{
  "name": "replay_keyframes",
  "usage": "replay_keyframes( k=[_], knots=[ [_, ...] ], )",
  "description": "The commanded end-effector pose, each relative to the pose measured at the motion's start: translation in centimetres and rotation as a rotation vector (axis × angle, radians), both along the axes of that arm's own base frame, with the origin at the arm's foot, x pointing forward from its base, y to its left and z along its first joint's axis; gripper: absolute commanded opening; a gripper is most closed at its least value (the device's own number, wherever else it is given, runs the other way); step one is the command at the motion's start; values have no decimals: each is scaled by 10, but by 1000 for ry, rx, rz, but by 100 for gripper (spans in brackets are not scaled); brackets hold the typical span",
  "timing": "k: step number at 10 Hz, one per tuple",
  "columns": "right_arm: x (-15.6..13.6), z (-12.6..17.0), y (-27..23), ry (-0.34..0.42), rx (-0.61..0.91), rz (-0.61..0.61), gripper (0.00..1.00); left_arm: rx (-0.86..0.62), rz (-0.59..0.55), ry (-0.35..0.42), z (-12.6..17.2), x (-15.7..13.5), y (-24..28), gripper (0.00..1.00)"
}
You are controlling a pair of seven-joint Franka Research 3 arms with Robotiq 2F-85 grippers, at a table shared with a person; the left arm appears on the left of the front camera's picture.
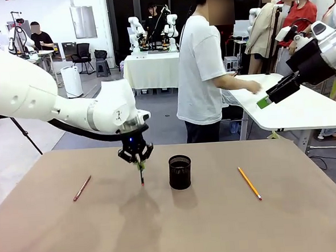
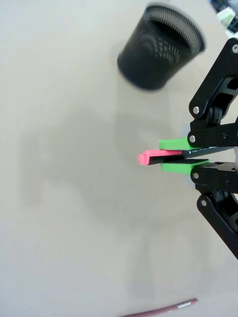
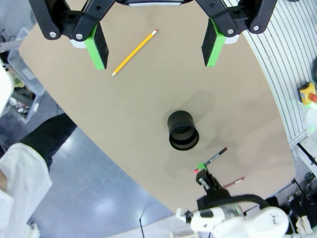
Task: Place the pens into the pen holder.
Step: Pick up a writing instrument from the table and place it into the Pen holder.
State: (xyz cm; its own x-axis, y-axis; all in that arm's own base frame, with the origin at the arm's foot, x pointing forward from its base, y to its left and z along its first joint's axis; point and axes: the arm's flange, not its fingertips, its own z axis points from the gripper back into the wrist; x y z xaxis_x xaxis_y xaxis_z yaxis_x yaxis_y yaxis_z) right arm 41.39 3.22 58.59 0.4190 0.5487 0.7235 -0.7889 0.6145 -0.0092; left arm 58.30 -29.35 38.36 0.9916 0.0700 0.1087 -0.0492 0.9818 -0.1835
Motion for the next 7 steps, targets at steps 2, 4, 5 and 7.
replay_keyframes(
  k=[2,4,5,7],
  knots=[
    [0,1,2,8,23,-3,100,-289,-203,-235,39,-29,14,0],
    [0,1,2,8,23,-3,100,-444,-339,-514,56,-44,7,0],
    [0,1,2,8,23,-3,100,-522,-413,-692,63,-59,2,0],
    [0,1,2,8,23,-3,100,-674,-693,-828,58,-63,9,0]
  ],
)
